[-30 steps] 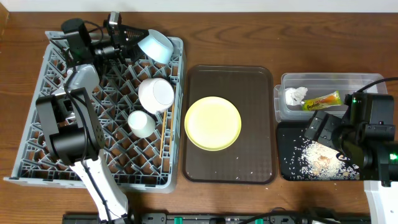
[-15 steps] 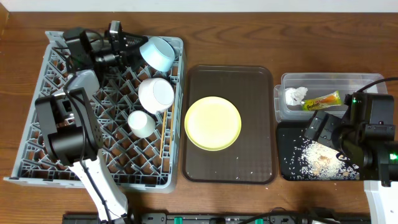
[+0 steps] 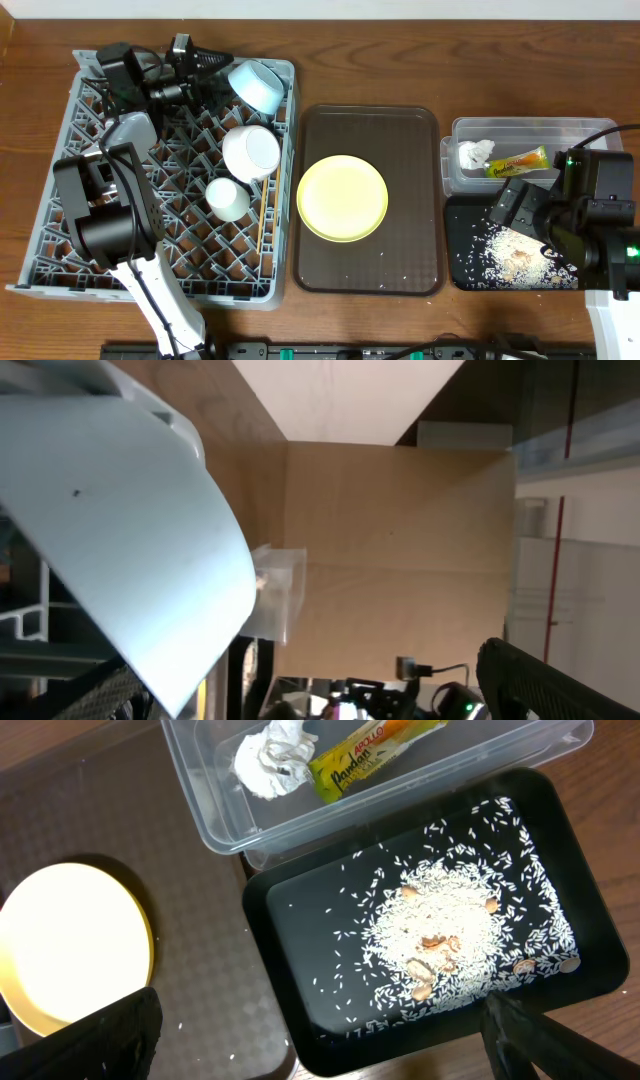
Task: Sort waste into correct bins and load items into the dishwasher
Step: 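Release the blue bowl and raise the left gripper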
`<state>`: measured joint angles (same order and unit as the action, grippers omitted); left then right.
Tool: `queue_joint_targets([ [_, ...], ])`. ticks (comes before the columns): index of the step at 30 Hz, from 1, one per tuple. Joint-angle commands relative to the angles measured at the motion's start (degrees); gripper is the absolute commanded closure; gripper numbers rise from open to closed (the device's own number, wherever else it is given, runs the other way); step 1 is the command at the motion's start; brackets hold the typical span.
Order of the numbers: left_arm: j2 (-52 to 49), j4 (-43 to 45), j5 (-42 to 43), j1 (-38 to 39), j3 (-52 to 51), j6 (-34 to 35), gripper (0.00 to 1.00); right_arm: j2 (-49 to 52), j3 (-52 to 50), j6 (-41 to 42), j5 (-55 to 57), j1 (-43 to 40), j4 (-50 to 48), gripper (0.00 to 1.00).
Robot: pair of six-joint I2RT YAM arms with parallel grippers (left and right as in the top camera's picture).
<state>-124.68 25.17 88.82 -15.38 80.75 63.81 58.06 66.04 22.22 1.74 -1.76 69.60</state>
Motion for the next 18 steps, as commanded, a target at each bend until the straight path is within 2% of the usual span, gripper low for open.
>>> queue_joint_targets([
  [1,2.23,0.17,1.36,-0.37,-1.44,2.97,0.03,-0.04,0.28,-0.66,0.37,-0.48,0.07,0.01],
  [18,5.38,-4.11,1.36,-2.82,-4.04,4.39,0.02,-0.04,0.28,-0.66,0.37,-0.48,0.07,0.01],
])
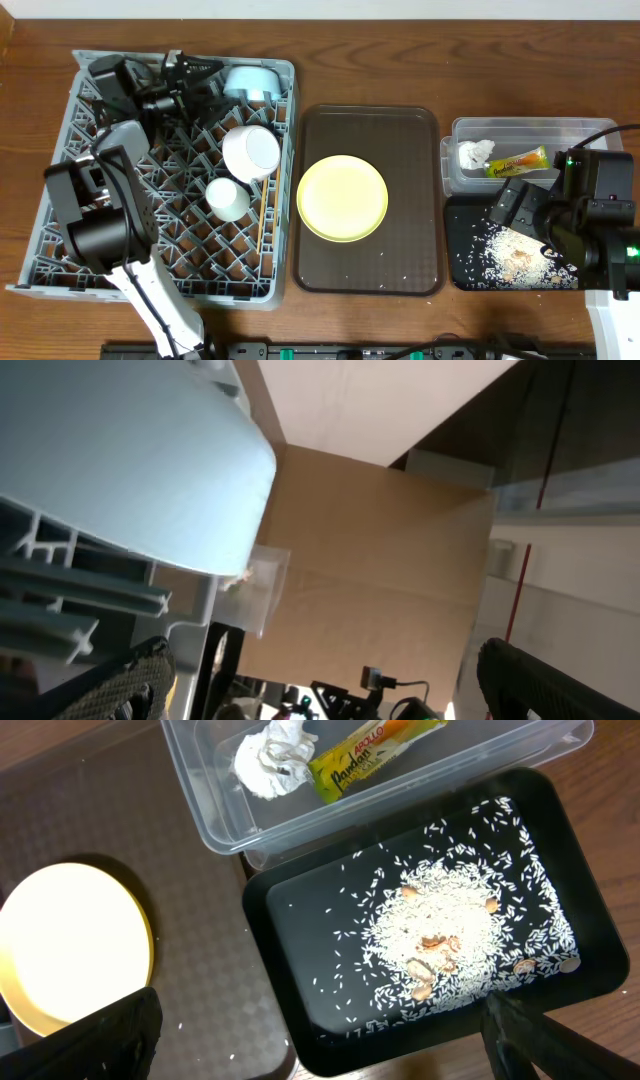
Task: Sort waste into correct bins and load items into the dishwasher
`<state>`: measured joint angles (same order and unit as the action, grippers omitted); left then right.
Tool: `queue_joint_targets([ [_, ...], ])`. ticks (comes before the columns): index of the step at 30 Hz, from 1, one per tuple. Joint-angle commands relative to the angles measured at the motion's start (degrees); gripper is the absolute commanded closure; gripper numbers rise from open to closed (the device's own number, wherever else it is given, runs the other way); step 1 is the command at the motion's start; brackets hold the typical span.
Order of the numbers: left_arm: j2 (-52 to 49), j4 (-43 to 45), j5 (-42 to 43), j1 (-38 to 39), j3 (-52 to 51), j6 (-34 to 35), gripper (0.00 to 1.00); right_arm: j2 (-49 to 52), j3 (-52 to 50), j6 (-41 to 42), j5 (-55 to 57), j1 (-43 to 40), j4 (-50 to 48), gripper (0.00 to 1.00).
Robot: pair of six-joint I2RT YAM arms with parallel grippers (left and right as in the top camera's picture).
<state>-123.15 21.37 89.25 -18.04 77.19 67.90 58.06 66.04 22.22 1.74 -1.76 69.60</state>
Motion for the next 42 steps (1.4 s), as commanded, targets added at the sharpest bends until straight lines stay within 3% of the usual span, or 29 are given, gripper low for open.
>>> queue_joint_targets([
  [1,4.59,-0.33,0.92,-0.13,-0.57,0.31,0.02,-0.04,0.28,-0.63,0.37,-0.48,0.07,0.01],
  [8,14.73,-0.52,-2.47,-0.09,-0.74,0.24,0.02,-0.04,0.28,-0.63,0.37,-0.48,0.07,0.01],
  [15,27.54,-3.15,-18.10,0.09,-0.72,-2.49,0.02,-0.04,0.28,-0.66,0.37,-0.48,0.07,0.01],
  [18,31.21,-14.84,-25.18,1.27,0.96,-10.67,0.02,-0.04,0.28,-0.63,0.37,-0.48,0.07,0.01],
  [21,31.95,-35.93,-33.48,3.91,6.38,-26.34,0.02,-0.04,0.28,-0.66,0.37,-0.48,0.07,0.01],
  [24,31.30,-54.84,-49.88,8.50,13.18,-40.19,0.02,-0.04,0.28,-0.63,0.37,-0.48,0.07,0.01],
  [27,29.55,-65.79,-69.96,15.58,21.11,-48.94,0.02,-0.04,0.28,-0.63,0.37,-0.48,0.07,0.01],
  [31,27.74,-67.49,-84.32,23.04,25.49,-57.61,0.02,-0.04,0.28,-0.63,0.37,-0.48,0.07,0.01],
  [33,27.15,-67.38,-90.36,25.97,25.42,-58.23,0.02,-0.04,0.28,-0.66,0.37,-0.48,0.07,0.01],
  [42,17.64,-62.79,-89.74,27.36,25.40,-58.27,0.02,-0.04,0.28,-0.63,0.37,-0.48,0.07,0.01],
])
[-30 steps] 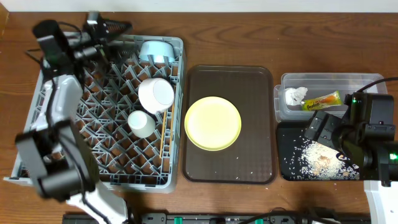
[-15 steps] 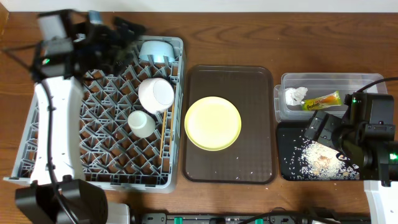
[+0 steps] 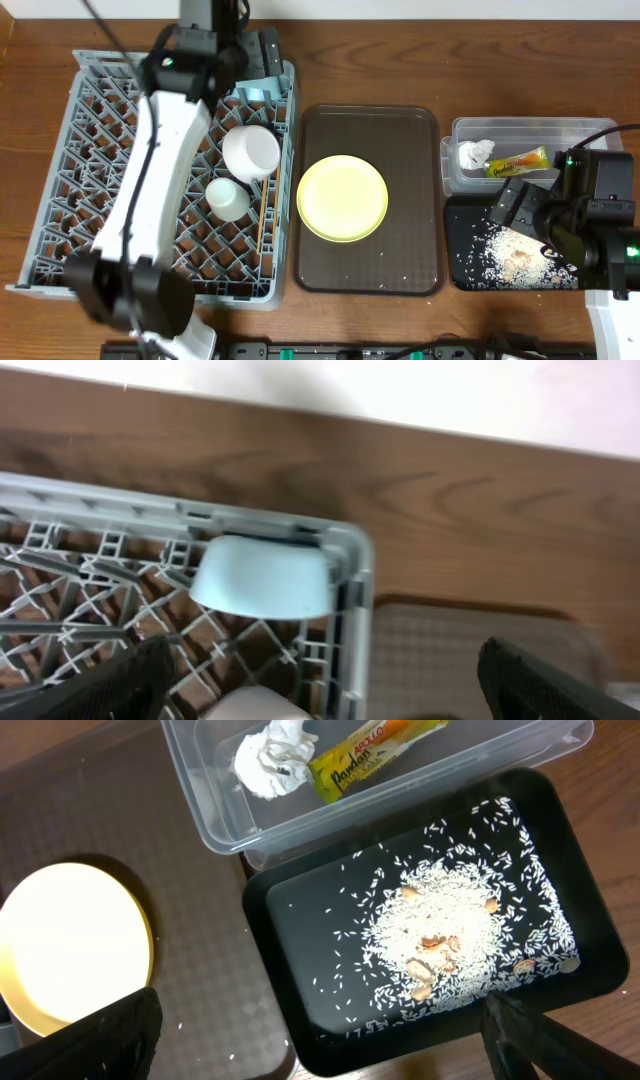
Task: Sort waste into correct bins and load items into the dishwasher
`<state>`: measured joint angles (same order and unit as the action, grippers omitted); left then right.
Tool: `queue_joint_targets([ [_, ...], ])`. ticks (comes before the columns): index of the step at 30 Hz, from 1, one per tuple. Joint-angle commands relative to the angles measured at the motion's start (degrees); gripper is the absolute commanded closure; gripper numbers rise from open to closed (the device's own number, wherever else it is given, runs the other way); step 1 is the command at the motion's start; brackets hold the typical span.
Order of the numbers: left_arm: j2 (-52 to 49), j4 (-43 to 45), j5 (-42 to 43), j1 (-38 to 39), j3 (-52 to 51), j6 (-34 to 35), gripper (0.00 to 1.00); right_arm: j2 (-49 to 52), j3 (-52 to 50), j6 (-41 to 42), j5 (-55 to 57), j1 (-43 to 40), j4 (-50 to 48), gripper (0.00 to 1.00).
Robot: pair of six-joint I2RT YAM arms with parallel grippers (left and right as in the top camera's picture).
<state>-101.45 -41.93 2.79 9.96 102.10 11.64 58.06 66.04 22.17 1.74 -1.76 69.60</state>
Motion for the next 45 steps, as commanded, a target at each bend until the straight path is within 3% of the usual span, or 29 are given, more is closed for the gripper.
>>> queue_joint_targets([
  [1,-5.29,0.79,-3.28,-0.66,0.48,-2.01,0.01,-0.04,0.28,-0.61,0.37,-0.48,0.07,0.01],
  [5,-9.53,2.86,-3.30,-0.66,0.48,-2.75,0.00,-0.04,0.28,-0.61,0.37,-0.48,0.07,0.01],
  [6,-10.40,3.50,-3.30,-0.66,0.48,-3.43,0.05,-0.04,0.28,-0.61,0.37,-0.46,0.09,0.01],
  [10,-13.73,6.43,-3.72,-0.68,0.48,-6.49,0.34,-0.04,0.28,-0.61,0.37,-0.48,0.09,0.01],
  [14,-15.56,7.30,-3.74,-0.90,0.46,-7.13,0.74,-0.04,0.28,-0.61,0.37,-0.48,0.07,0.01],
  [15,-15.85,7.30,-3.74,-0.96,0.46,-7.13,0.78,-0.04,0.28,-0.61,0.37,-0.48,0.07,0.01],
  [19,-16.72,7.15,-3.72,-1.16,0.44,-7.13,0.79,-0.04,0.28,-0.61,0.37,-0.48,0.07,0.01],
  [22,-17.35,6.88,-3.72,-1.27,0.44,-8.48,0.92,-0.04,0.28,-0.61,0.37,-0.48,0.09,0.01],
  [45,-20.06,12.41,-3.74,-2.93,0.35,-9.49,0.92,-0.04,0.28,-0.61,0.37,-0.48,0.09,0.01],
])
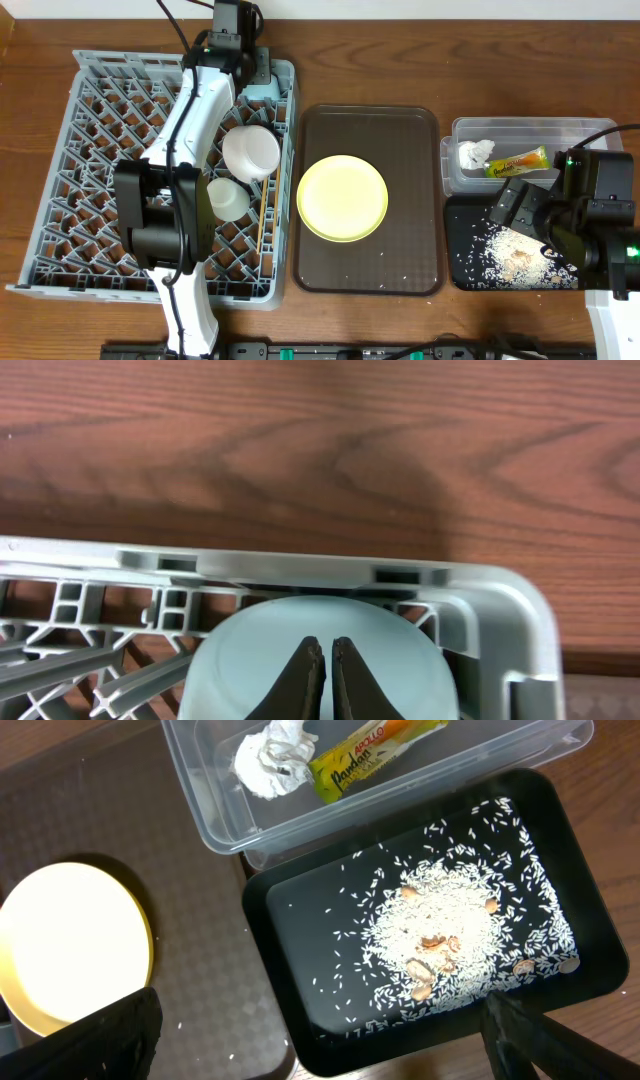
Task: Sort waste into correct bins and load items into the dishwasher
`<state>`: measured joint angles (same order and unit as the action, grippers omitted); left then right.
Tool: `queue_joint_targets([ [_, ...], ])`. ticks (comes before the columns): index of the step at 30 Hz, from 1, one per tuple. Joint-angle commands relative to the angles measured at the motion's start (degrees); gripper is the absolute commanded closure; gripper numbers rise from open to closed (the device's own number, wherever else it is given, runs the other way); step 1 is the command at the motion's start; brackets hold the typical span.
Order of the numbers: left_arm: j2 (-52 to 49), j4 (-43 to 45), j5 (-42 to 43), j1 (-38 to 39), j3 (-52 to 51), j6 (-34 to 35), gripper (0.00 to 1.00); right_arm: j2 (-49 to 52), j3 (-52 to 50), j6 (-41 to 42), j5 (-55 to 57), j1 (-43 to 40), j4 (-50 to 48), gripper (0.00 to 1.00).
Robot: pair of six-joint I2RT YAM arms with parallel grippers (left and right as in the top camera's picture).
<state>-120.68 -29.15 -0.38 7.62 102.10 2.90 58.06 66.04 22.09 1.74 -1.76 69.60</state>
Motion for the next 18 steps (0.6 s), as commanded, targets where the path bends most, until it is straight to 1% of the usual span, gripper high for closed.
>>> queue_joint_targets([
  [1,-0.83,-1.42,-0.57,-0.61,0.35,-0.74,0.93,-0.04,0.28,-0.52,0.37,-0.48,0.09,0.01],
  [6,-0.20,-9.97,-0.52,-0.52,0.35,-0.48,0.93,-0.04,0.28,-0.50,0.37,-0.48,0.09,0.01],
  [10,2.60,-16.44,-0.55,-0.59,0.37,-0.50,0.92,-0.04,0.28,-0.52,0.37,-0.48,0.07,0.01],
  [14,8.92,-19.26,-0.52,-0.46,0.37,-0.22,0.92,-0.04,0.28,-0.52,0.37,-0.48,0.07,0.01],
  [16,12.66,-19.87,-0.48,-0.24,0.37,1.44,0.92,-0.04,0.28,-0.50,0.37,-0.48,0.07,0.01],
  [18,17.25,-21.24,1.75,0.35,0.37,2.51,0.92,-0.04,0.28,-0.52,0.37,-0.48,0.07,0.01],
])
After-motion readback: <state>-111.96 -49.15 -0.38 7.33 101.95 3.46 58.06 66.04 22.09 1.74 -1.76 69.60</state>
